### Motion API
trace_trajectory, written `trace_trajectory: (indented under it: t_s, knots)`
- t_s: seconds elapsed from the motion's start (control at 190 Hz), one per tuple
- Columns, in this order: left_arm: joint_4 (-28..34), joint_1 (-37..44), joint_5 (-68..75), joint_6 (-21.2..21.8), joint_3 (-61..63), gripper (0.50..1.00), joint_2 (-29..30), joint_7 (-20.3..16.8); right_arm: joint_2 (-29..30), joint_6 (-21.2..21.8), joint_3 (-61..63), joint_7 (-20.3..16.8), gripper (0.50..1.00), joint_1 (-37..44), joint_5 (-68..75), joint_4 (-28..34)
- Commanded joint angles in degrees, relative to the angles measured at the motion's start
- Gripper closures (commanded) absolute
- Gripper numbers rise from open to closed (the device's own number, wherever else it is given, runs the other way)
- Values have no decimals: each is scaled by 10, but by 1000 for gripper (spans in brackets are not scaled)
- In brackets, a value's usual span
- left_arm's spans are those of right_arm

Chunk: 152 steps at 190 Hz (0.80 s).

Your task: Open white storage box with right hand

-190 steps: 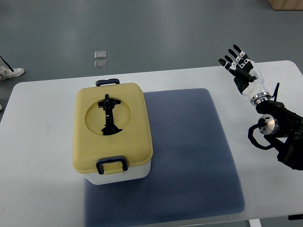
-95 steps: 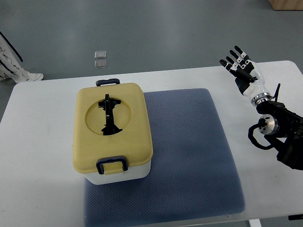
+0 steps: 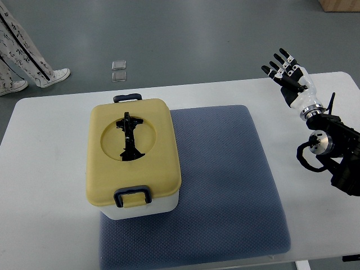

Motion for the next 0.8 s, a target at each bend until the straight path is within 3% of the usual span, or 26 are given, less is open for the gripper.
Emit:
trace_trajectory:
  t_s: [0.0,0.399,0.793]
  knots:
    - [0,0,0,0,0,500,0,0,-3,3,-5,-1,570,21,-8,2]
    - [0,0,0,0,0,500,0,0,-25,11,-46,-1,570,192,-317,48]
    - [0,0,0,0,0,500,0,0,-31,77,-237,15,570,364,-607,223]
